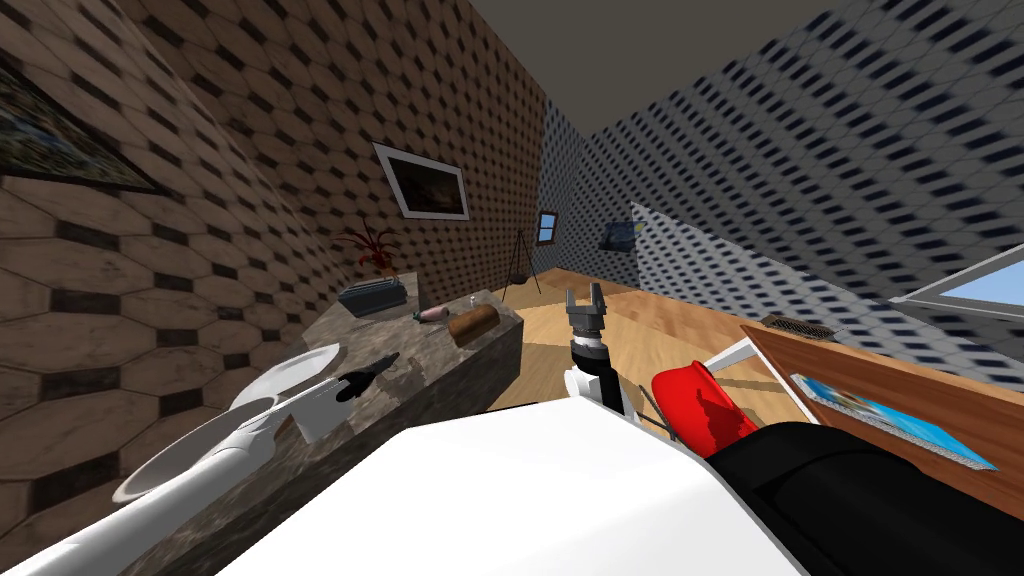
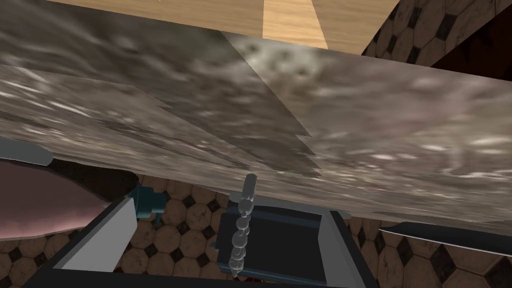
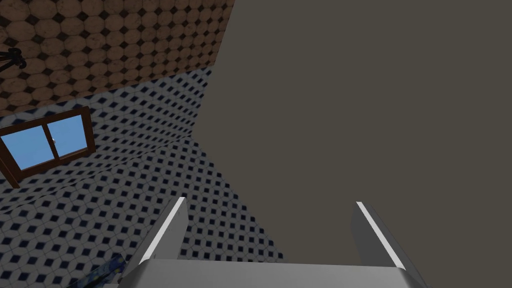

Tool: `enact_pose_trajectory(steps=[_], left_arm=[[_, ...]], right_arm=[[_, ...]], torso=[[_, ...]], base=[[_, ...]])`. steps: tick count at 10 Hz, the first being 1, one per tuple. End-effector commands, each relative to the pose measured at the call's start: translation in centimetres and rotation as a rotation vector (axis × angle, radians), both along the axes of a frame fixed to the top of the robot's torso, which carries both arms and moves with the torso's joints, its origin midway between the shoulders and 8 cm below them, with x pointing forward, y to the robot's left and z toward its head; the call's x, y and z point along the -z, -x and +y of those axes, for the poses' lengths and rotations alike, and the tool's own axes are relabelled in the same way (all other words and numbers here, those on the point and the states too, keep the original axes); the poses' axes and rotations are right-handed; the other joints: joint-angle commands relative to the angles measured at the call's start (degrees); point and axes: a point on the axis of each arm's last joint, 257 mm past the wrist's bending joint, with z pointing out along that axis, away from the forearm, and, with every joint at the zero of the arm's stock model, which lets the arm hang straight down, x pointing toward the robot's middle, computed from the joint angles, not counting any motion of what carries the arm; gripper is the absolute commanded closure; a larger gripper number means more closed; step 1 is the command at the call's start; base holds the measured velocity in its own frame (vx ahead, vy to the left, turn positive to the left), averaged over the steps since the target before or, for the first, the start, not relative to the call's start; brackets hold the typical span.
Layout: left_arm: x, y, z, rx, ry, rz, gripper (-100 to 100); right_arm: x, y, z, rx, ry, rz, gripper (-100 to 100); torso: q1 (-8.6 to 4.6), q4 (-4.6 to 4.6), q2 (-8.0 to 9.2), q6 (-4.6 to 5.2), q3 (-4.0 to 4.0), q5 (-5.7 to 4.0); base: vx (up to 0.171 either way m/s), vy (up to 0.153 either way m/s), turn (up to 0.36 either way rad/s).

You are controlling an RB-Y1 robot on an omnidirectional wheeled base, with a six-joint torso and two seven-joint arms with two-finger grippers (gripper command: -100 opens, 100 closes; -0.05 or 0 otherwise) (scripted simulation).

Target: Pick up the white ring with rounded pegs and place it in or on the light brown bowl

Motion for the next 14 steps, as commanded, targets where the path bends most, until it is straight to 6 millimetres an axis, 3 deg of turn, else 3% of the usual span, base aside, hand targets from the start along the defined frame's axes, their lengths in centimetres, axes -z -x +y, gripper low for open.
enact_pose_trajectory(steps=[1, 2, 6, 7, 8, 9, 10, 11, 14], left_arm=[[0.0, 0.0, 0.0, 0.000, 0.000, 0.000, -100], [0.0, 0.0, 0.0, 0.001, 0.000, 0.000, 100], [0.2, 0.1, 0.0, 0.001, -0.001, 0.004, 100], [0.1, 0.1, 0.0, 0.001, -0.002, 0.004, 0], [-0.6, -0.1, -0.3, 0.008, 0.000, -0.001, 100], [-0.3, -0.1, -0.2, 0.007, -0.002, 0.001, 100], [-0.4, -0.1, -0.1, 0.007, -0.002, 0.000, 0], [-1.6, -0.6, 0.1, 0.024, -0.022, -0.009, 100], [-4.0, -1.3, 0.0, 0.064, -0.052, -0.017, 100]], right_arm=[[0.0, 0.0, 0.0, 0.000, 0.000, 0.000, 0], [0.0, 0.0, 0.0, 0.000, 0.000, 0.000, 0], [0.0, 0.0, 0.0, 0.000, 0.000, 0.000, 0], [0.0, 0.0, 0.0, 0.000, 0.000, 0.000, 0], [0.0, 0.0, 0.0, 0.000, 0.000, 0.000, 0], [0.0, 0.0, 0.0, 0.000, 0.000, 0.000, 0], [0.0, 0.0, 0.0, 0.000, 0.000, 0.000, 0], [0.0, 0.0, 0.0, 0.000, 0.000, 0.000, 0], [0.0, 0.0, 0.0, 0.000, 0.000, 0.000, 0]], torso=[[0.00, 0.00, 0.00, 0.00, 0.00, 0.00], [-0.06, 0.01, 0.06, -0.02, 0.03, -0.01], [0.00, 0.11, 0.18, 0.00, 0.14, 0.11], [0.03, 0.11, 0.18, -0.01, 0.14, 0.12], [0.04, 0.10, 0.18, -0.01, 0.13, 0.13], [-0.02, 0.11, 0.25, -0.06, 0.17, 0.11], [0.00, 0.11, 0.24, -0.03, 0.16, 0.13], [0.04, 0.10, 0.20, -0.03, 0.14, 0.14], [-0.07, 0.14, 0.40, -0.04, 0.25, 0.09]], base=[[0.024, 0.019, -0.017], [0.000, 0.000, 0.000], [0.000, 0.000, 0.000], [0.000, 0.000, 0.000], [-0.019, -0.020, 0.078], [-0.011, -0.014, 0.025], [0.000, 0.000, 0.000], [-0.025, -0.020, 0.044], [-0.054, -0.025, 0.058]])
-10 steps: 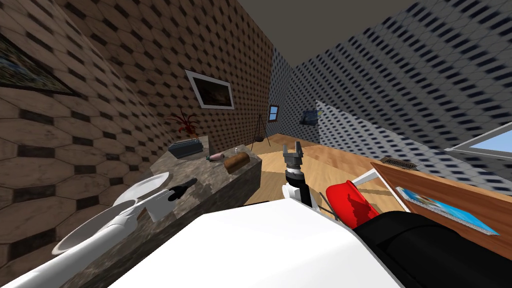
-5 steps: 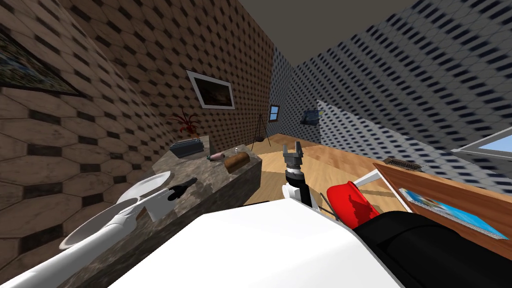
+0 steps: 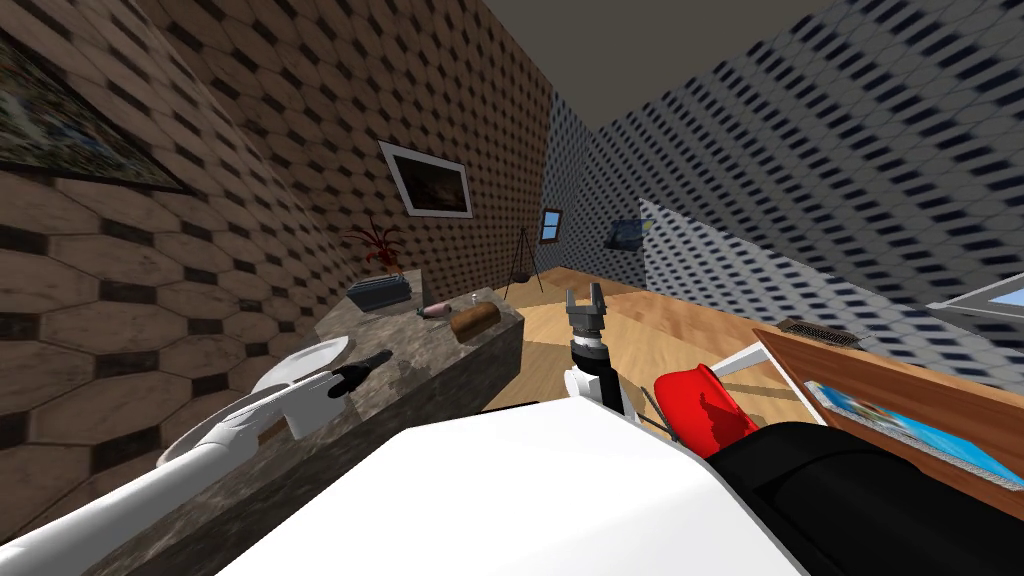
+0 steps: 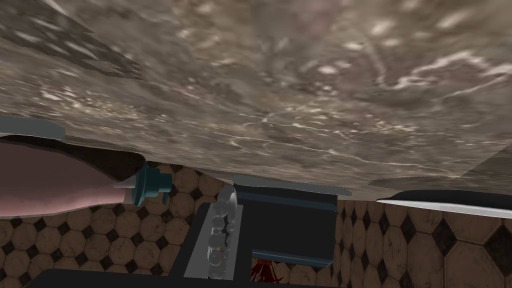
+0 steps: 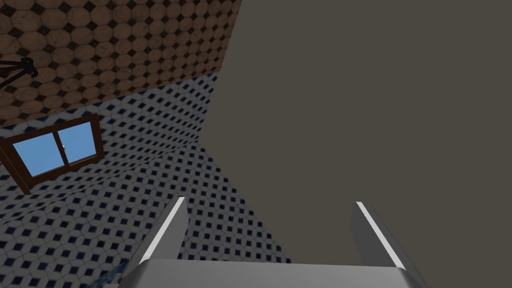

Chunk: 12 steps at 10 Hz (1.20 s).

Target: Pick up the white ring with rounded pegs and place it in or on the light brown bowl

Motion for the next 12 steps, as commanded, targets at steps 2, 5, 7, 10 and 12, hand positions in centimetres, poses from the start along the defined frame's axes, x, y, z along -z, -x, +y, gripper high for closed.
enact_pose_trajectory(steps=[2, 5, 7, 10, 12], left_arm=[[-1.9, -0.4, -0.2, 0.031, -0.021, -0.004, 100], [-3.1, -0.4, -0.5, 0.049, -0.032, 0.001, 100], [-4.2, -0.3, -0.8, 0.064, -0.037, 0.007, 100], [-5.3, -0.2, -1.3, 0.076, -0.036, 0.013, 100], [-5.9, -0.2, -1.7, 0.083, -0.033, 0.017, 100]], right_arm=[[0.0, 0.0, 0.0, 0.000, 0.000, 0.000, 0], [0.0, 0.0, 0.0, 0.000, 0.000, 0.000, 0], [0.0, 0.0, 0.0, 0.000, 0.000, 0.000, 0], [0.0, 0.0, 0.0, 0.000, 0.000, 0.000, 0], [0.0, 0.0, 0.0, 0.000, 0.000, 0.000, 0]], torso=[[0.08, -0.02, -0.04, 0.00, -0.03, 0.02], [0.30, -0.07, -0.03, 0.00, -0.05, 0.09], [0.42, -0.09, -0.10, 0.00, -0.10, 0.09], [0.48, -0.15, -0.15, 0.06, -0.15, 0.13], [0.50, -0.18, -0.20, 0.07, -0.19, 0.13]], base=[[-0.043, 0.030, 0.055], [-0.055, 0.054, 0.053], [-0.042, 0.101, 0.088], [-0.042, 0.100, 0.057], [-0.035, 0.105, 0.056]])
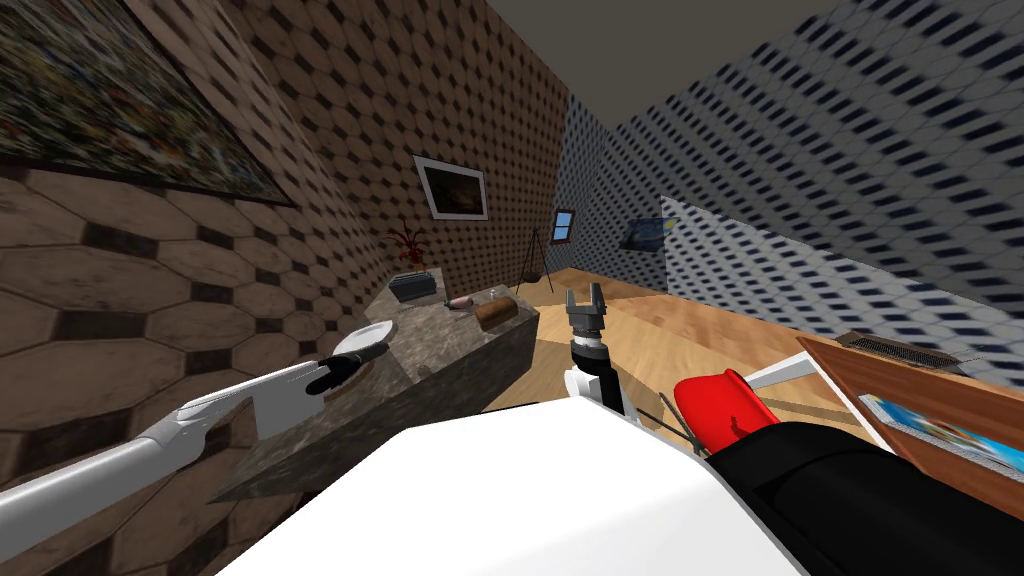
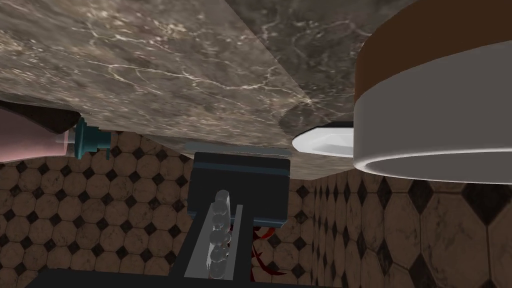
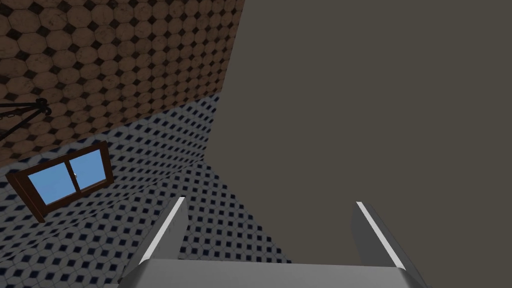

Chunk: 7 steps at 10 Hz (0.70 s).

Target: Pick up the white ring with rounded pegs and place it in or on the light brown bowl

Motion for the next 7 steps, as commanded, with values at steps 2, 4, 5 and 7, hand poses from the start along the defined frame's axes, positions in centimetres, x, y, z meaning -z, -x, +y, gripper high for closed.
enact_pose_trajectory(steps=[2, 4, 5, 7], left_arm=[[-1.0, 0.1, -0.7, 0.009, 0.010, 0.008, 100], [-1.7, 0.2, -1.2, 0.012, 0.022, 0.011, 100], [-2.1, 0.3, -1.6, 0.012, 0.032, 0.013, 100], [-2.7, 0.3, -2.2, 0.014, 0.052, 0.016, 100]], right_arm=[[0.0, 0.0, 0.0, 0.000, 0.000, 0.000, 0], [0.0, 0.0, 0.0, 0.000, 0.000, 0.000, 0], [0.0, 0.0, 0.0, 0.000, 0.000, 0.000, 0], [0.0, 0.0, 0.0, 0.000, 0.000, 0.000, 0]], torso=[[0.15, -0.02, -0.05, -0.02, -0.03, 0.02], [0.27, -0.06, -0.10, -0.03, -0.08, 0.05], [0.26, -0.08, -0.08, -0.03, -0.08, 0.08], [0.31, -0.09, -0.10, -0.04, -0.09, 0.12]], base=[[-0.013, 0.160, 0.082], [-0.026, 0.176, 0.064], [-0.032, 0.168, 0.071], [-0.010, 0.185, 0.071]])
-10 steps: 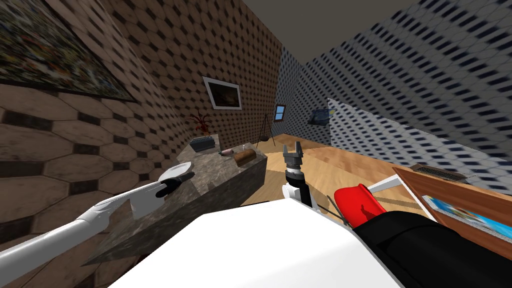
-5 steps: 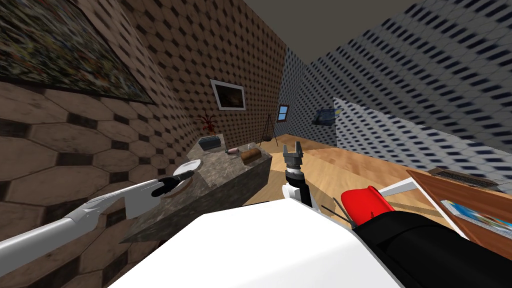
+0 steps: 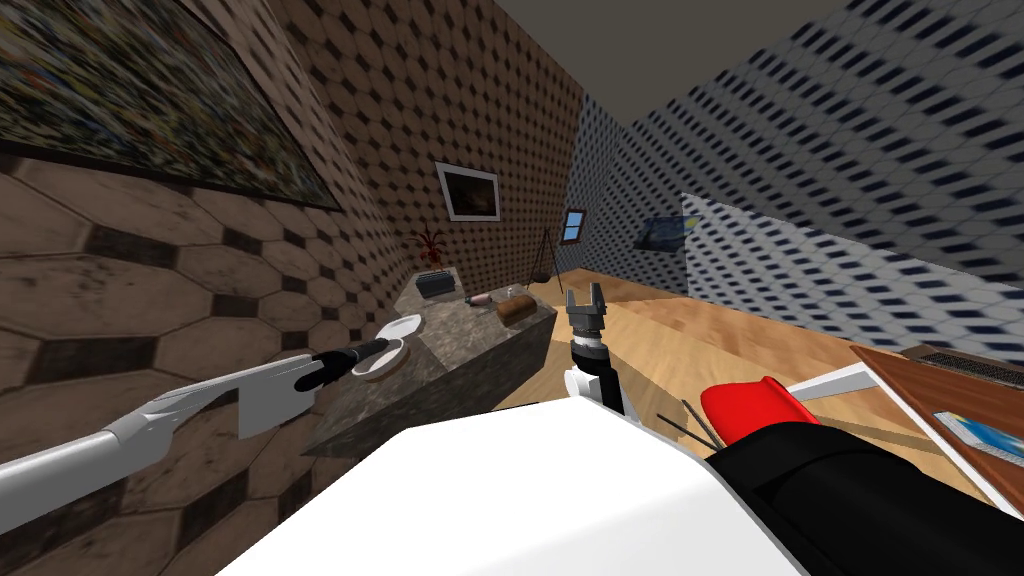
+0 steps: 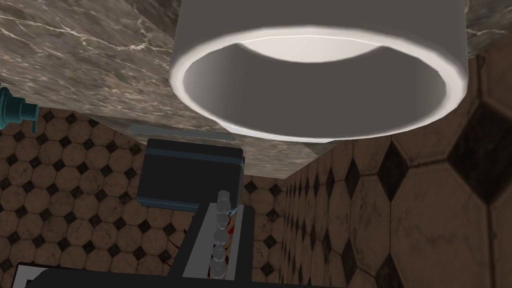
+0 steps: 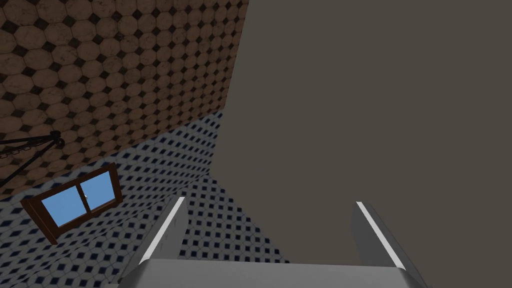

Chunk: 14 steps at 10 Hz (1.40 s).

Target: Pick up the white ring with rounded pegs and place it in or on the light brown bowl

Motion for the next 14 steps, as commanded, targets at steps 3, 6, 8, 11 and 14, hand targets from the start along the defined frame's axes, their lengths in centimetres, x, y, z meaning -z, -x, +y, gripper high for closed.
enact_pose_trajectory(steps=[3, 6, 8, 11, 14], left_arm=[[-0.1, 0.0, 0.1, -0.002, -0.001, 0.000, -100], [-0.1, 0.0, 0.1, -0.002, -0.001, 0.000, -100], [-1.4, -0.2, 0.2, 0.006, -0.003, -0.003, -100], [-3.4, -0.6, 0.2, 0.016, -0.006, -0.007, -100], [-5.3, -0.9, 0.1, 0.026, -0.009, -0.009, -100]], right_arm=[[0.0, 0.0, 0.0, 0.000, 0.000, 0.000, 0], [0.0, 0.0, 0.0, 0.000, 0.000, 0.000, 0], [0.0, 0.0, 0.0, 0.000, 0.000, 0.000, 0], [0.0, 0.0, 0.0, 0.000, 0.000, 0.000, 0], [0.0, 0.0, 0.0, 0.000, 0.000, 0.000, 0]], torso=[[-0.63, -0.04, -0.05, 0.08, -0.05, -0.07], [-0.76, -0.05, -0.09, 0.09, -0.07, -0.11], [-0.77, -0.05, -0.09, 0.09, -0.07, -0.11], [-0.88, -0.05, -0.11, 0.09, -0.08, -0.15], [-0.86, -0.05, -0.10, 0.09, -0.08, -0.14]], base=[[-0.004, 0.028, -0.005], [0.000, 0.000, 0.000], [0.001, -0.006, 0.022], [0.006, -0.022, 0.042], [0.005, -0.018, 0.031]])
